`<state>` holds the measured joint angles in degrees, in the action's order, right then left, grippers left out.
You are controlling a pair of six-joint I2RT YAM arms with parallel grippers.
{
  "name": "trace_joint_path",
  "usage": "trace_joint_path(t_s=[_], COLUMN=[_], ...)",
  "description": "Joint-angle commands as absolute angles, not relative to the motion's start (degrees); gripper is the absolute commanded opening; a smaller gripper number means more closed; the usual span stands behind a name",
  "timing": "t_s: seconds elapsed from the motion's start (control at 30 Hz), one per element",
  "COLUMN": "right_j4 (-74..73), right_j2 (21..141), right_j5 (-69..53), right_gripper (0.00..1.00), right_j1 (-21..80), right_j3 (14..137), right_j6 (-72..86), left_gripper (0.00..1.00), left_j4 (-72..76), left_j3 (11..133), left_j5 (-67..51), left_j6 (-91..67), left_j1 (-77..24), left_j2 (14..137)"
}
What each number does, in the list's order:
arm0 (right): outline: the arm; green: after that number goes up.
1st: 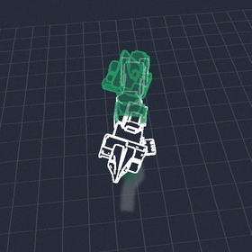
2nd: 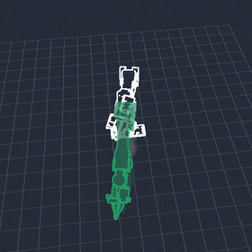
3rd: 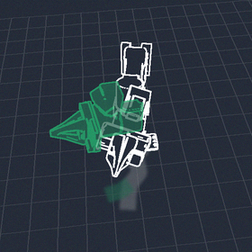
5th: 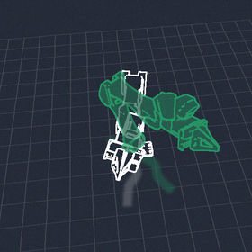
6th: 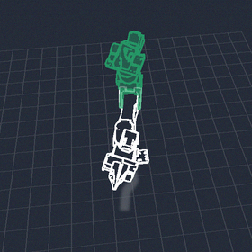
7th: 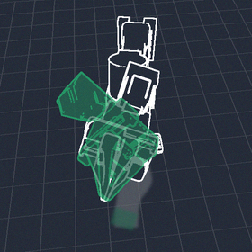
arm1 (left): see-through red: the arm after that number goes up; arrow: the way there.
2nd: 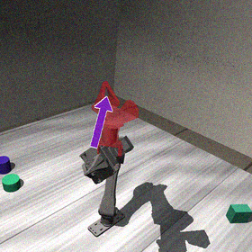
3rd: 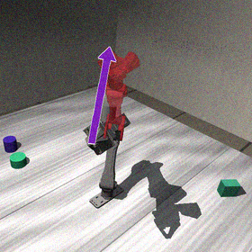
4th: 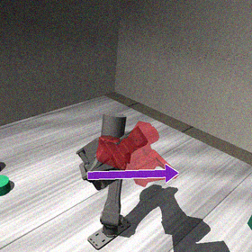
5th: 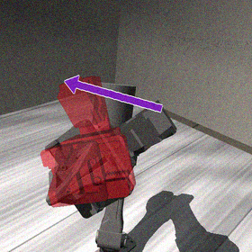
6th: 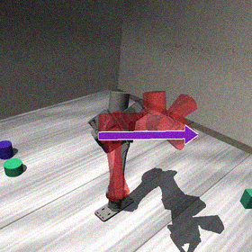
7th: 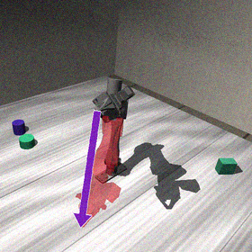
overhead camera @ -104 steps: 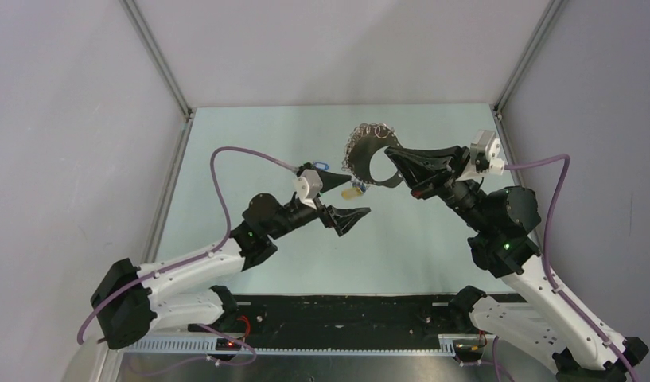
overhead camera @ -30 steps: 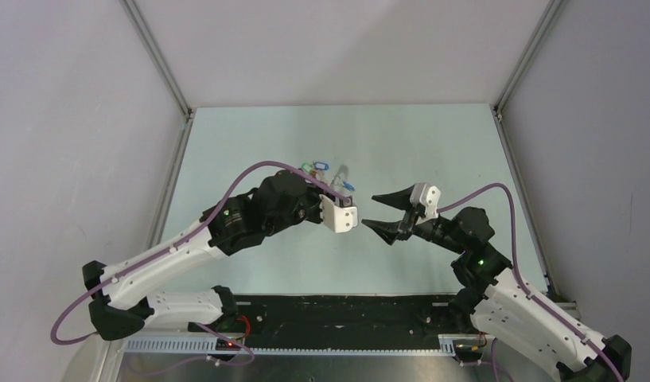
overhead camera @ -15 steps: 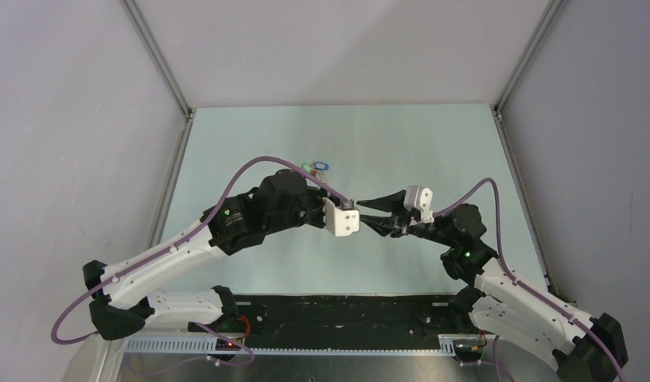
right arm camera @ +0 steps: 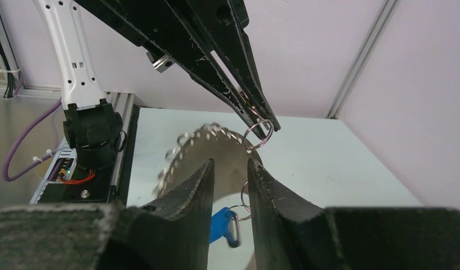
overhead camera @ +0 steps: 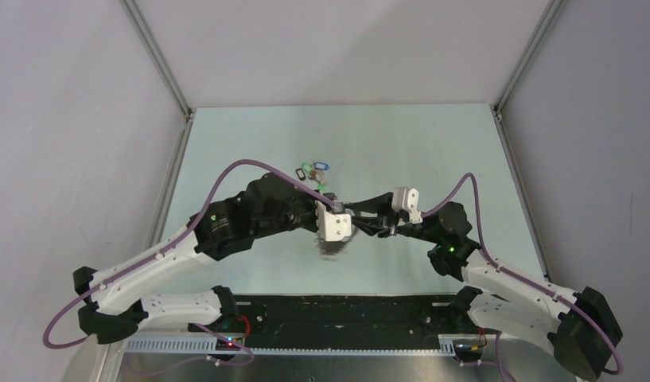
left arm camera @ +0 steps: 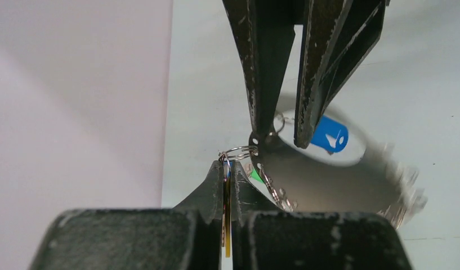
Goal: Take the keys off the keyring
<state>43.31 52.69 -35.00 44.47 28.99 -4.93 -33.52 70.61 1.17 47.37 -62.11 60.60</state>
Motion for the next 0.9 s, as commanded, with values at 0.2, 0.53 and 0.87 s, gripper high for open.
trace_joint_path(t_s=[0.2,0.53,0.87], right_j4=[48.4,48.7,42.6], right_j2=[54.8,54.3,51.5], right_j5=[-30.6,-27.2,-23.8], right_gripper=[0.35,0.26,0.00], right_j1=[47.4,47.7,47.7], right_j3=[32.4,32.4,32.4], right_j6=[-5.2,-5.3,-7.0], left_gripper=[0.00,0.00,0.00], left_j4=[-30.3,-30.3,-30.3], left_j3=[71.4,71.5,70.1], left_j5=[-1.9,-2.2,-1.6], left_j6=[45.5,45.3,44.7], left_j1=[-63.3,-63.7,-64.0], left_j2=[58.6,59.7,58.3])
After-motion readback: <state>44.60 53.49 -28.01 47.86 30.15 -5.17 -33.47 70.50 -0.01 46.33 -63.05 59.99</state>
